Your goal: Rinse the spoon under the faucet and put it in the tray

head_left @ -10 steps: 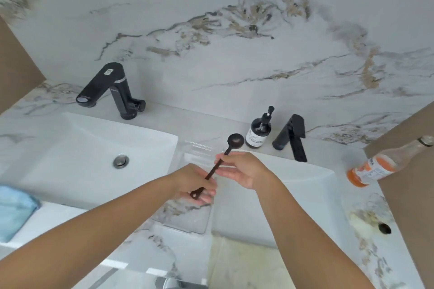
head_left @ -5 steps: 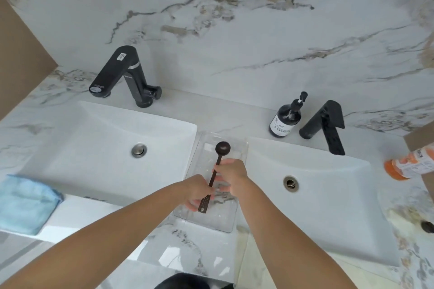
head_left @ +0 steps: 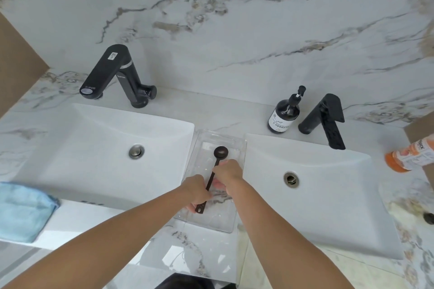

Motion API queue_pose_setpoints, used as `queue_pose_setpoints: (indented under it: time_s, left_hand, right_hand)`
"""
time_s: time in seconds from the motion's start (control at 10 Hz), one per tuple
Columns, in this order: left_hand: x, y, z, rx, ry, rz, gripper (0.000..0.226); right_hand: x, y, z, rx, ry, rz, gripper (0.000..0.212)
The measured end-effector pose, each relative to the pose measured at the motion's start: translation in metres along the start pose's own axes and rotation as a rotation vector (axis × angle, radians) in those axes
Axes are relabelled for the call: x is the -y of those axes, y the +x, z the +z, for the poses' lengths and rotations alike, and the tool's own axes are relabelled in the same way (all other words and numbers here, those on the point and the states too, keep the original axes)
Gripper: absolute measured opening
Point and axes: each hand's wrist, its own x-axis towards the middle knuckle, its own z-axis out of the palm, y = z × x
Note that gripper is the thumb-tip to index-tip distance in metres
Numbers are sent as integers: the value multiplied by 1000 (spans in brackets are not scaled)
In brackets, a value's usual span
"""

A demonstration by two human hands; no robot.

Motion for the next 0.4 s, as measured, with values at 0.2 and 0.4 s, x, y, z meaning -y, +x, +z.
queue_pose_setpoints:
  time_s: [0.2, 0.4]
  left_hand:
    - [-6, -11, 4, -81, 237, 65, 19]
    - [-13, -24, -1, -31, 339, 61, 11]
  right_hand:
    - [2, -8, -4, -8, -184, -138, 16]
    - [7, -23, -19, 35, -262, -156, 17]
